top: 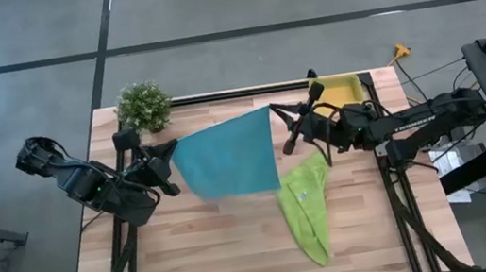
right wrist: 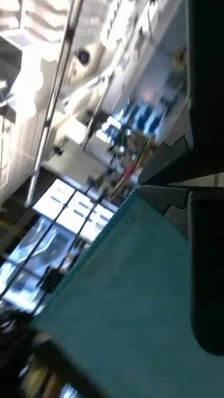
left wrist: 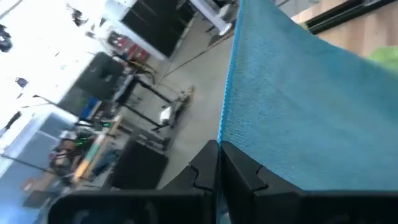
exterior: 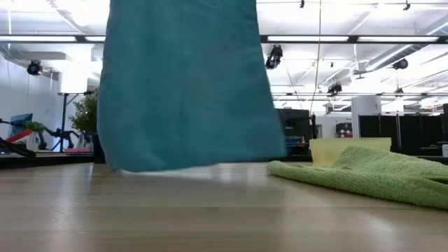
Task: Roll microfiber towels into tight, uniform cylinder then place into a basket
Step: Fold the blue microfiber towel
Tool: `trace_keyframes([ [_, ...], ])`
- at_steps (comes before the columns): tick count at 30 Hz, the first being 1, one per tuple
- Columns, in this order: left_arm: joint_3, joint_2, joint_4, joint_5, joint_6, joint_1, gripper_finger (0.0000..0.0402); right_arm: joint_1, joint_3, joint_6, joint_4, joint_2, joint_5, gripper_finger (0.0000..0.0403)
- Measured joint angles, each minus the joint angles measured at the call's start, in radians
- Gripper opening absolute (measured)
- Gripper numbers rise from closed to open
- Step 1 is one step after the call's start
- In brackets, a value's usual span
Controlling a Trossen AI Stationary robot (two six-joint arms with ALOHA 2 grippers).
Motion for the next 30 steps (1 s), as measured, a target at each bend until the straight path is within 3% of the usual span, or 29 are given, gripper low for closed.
trace_keyframes([
  [4, 0.003, -0.006, 0.031, 0.164, -0.042, -0.005, 0.0000, 0.040, 0.000, 0.069, -0.095, 0.001, -0.029, 0.0009],
  [9, -0.015, 0.001, 0.035, 0.461, -0.168, -0.026, 0.0000, 0.152, 0.000, 0.187, -0.334, 0.000, -0.057, 0.0008],
  [15, -0.040, 0.079, 0.038, 0.785, -0.361, -0.104, 0.0000, 0.295, 0.000, 0.447, -0.564, 0.000, -0.332, 0.0009],
  [19, -0.040, 0.166, 0.106, 0.910, -0.418, -0.191, 0.0000, 0.398, -0.009, 0.527, -0.570, 0.000, -0.357, 0.0009],
  [22, -0.028, 0.222, 0.137, 0.959, -0.416, -0.247, 0.0000, 0.455, -0.011, 0.508, -0.555, 0.002, -0.361, 0.0008],
  [25, -0.001, 0.259, 0.089, 0.887, -0.431, -0.279, 0.0000, 0.480, -0.011, 0.439, -0.501, 0.001, -0.347, 0.0008],
  [30, 0.018, 0.269, -0.143, 0.618, -0.505, -0.284, 0.0000, 0.445, -0.011, 0.343, -0.441, 0.000, 0.002, 0.0008],
])
